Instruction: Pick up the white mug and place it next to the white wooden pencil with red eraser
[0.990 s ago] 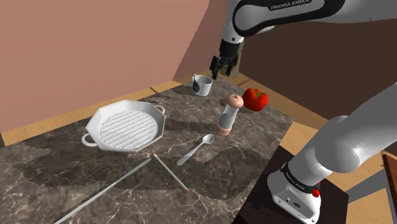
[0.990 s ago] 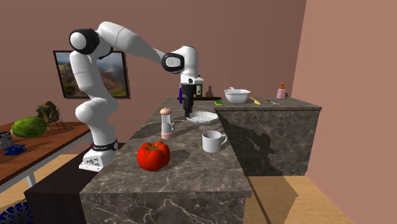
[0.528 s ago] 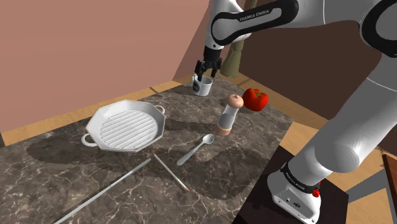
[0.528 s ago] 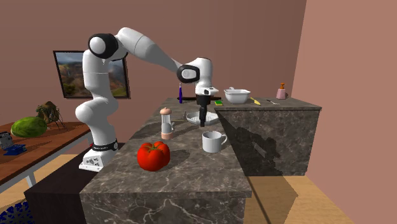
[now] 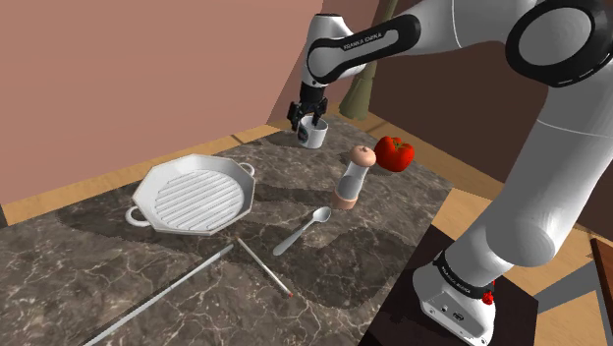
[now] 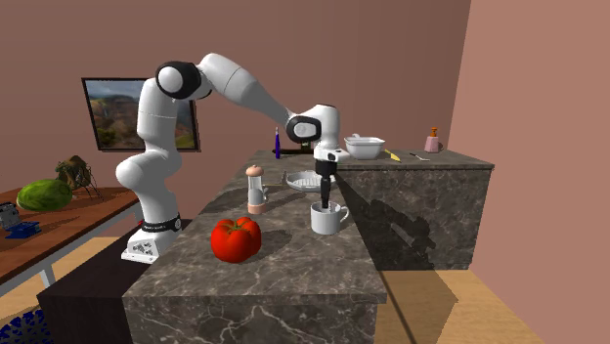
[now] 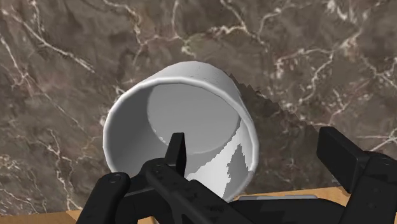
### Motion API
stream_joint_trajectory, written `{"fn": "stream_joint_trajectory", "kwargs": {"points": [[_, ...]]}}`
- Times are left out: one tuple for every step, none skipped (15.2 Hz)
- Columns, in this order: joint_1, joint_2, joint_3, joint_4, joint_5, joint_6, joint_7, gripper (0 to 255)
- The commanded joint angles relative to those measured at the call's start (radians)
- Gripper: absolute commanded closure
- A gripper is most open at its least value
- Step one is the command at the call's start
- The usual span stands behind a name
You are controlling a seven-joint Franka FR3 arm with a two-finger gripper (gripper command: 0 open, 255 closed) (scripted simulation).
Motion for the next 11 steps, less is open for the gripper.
{"fn": "stream_joint_trajectory", "kwargs": {"points": [[0.0,0.017,-0.001,-0.005,-0.002,0.023,0.002,0],[0.0,0.024,-0.001,-0.01,-0.003,0.034,0.003,0],[0.0,0.031,-0.001,-0.014,-0.004,0.046,0.003,0],[0.0,0.035,-0.002,-0.017,-0.004,0.052,0.004,0],[0.0,0.035,-0.002,-0.017,-0.004,0.052,0.004,0],[0.0,0.035,-0.002,-0.017,-0.004,0.052,0.004,0],[0.0,0.035,-0.002,-0.017,-0.004,0.052,0.004,0],[0.0,0.035,-0.002,-0.017,-0.004,0.052,0.004,0],[0.0,0.035,-0.002,-0.017,-0.004,0.052,0.004,0],[0.0,0.035,-0.002,-0.017,-0.004,0.052,0.004,0],[0.0,0.035,-0.002,-0.017,-0.004,0.052,0.003,0]]}}
